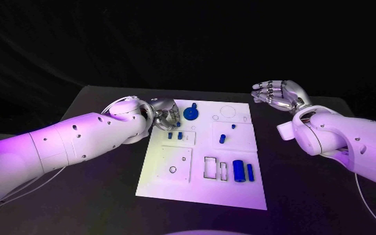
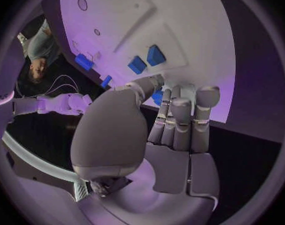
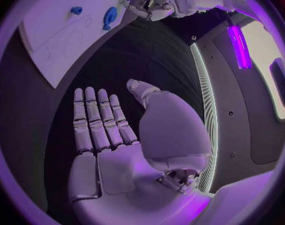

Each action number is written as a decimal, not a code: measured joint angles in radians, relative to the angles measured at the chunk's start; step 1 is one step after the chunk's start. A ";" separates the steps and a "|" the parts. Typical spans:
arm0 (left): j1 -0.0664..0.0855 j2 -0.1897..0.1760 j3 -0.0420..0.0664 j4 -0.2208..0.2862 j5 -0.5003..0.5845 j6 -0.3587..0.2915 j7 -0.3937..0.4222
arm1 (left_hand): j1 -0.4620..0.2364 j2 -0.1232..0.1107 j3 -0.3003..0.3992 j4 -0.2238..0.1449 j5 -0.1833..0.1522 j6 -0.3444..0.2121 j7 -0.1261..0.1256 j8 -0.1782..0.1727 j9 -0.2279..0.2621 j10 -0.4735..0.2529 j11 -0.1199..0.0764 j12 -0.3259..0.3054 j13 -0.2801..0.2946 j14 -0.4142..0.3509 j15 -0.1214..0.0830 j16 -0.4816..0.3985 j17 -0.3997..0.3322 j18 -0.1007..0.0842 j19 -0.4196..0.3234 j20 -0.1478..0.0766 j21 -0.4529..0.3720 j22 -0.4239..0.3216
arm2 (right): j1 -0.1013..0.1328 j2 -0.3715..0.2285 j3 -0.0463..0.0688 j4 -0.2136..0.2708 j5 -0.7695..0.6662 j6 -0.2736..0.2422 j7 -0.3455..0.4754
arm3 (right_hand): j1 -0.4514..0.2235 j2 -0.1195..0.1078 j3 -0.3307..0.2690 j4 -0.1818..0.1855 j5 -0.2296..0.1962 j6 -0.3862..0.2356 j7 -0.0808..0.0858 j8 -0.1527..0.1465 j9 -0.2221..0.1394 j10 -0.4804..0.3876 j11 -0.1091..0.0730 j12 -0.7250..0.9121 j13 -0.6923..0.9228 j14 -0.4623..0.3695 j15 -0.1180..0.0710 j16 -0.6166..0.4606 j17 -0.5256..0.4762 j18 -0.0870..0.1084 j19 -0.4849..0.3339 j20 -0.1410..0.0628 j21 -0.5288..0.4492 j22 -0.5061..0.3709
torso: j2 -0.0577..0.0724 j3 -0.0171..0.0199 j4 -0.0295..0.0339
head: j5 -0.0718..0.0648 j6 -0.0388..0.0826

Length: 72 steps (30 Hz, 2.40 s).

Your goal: Assemble the parts on the task board

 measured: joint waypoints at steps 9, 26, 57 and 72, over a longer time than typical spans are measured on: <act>0.000 -0.034 0.012 -0.015 0.029 -0.026 0.006 | 0.005 0.005 0.000 0.000 0.000 -0.007 0.007 -0.011 -0.004 -0.004 0.004 -0.004 0.000 -0.016 0.002 -0.013 -0.034 0.000 -0.018 0.000 -0.023 -0.038 | 0.000 0.000 0.000 -0.015 -0.010 0.008 -0.004 | 0.026 0.003 0.015 -0.030 -0.001 0.015 0.003 0.008 -0.006 0.014 -0.011 0.010 -0.013 0.029 -0.011 0.008 -0.004 0.000 0.022 0.000 0.000 -0.007 | -0.001 0.0003 -0.0011 | -0.004 0.003; 0.003 -0.158 0.024 0.055 0.519 -0.142 0.171 | -0.009 0.034 0.005 0.007 0.001 0.054 0.000 0.007 0.003 0.094 -0.018 0.078 0.042 -0.137 -0.012 -0.130 -0.223 0.033 -0.142 -0.011 -0.168 -0.233 | 0.000 0.007 0.000 -0.008 -0.361 0.147 -0.126 | 0.090 0.003 0.073 -0.173 -0.027 0.202 -0.035 0.032 -0.031 0.314 -0.130 -0.063 -0.021 0.575 -0.185 0.290 0.179 0.000 0.376 -0.182 0.396 0.229 | -0.001 0.0007 -0.0001 | -0.049 0.009; -0.011 -0.233 0.022 0.226 1.447 -0.195 0.575 | -0.065 0.032 -0.051 0.032 0.008 0.082 -0.021 0.028 0.027 0.152 -0.041 0.129 0.079 -0.178 -0.029 -0.148 -0.237 0.032 -0.155 -0.020 -0.257 -0.292 | -0.015 0.108 0.001 0.040 -1.163 0.260 -0.457 | 0.016 -0.032 0.136 -0.160 -0.076 0.197 -0.019 -0.056 -0.040 0.337 -0.117 -0.244 -0.013 0.652 -0.173 0.953 0.895 -0.031 0.505 -0.170 0.937 0.733 | 0.001 -0.0026 0.0020 | -0.100 -0.002; -0.011 -0.232 0.022 0.228 1.458 -0.195 0.580 | -0.065 0.032 -0.051 0.026 0.008 0.079 -0.018 0.024 0.028 0.148 -0.037 0.121 0.077 -0.178 -0.029 -0.148 -0.237 0.031 -0.151 -0.016 -0.261 -0.294 | -0.025 0.134 0.005 0.027 -1.208 0.277 -0.472 | 0.026 -0.029 0.155 -0.168 -0.076 0.234 -0.033 -0.048 -0.027 0.359 -0.127 -0.244 -0.005 0.652 -0.173 0.986 0.931 -0.047 0.516 -0.173 0.989 0.788 | 0.001 -0.0013 -0.0001 | -0.098 -0.006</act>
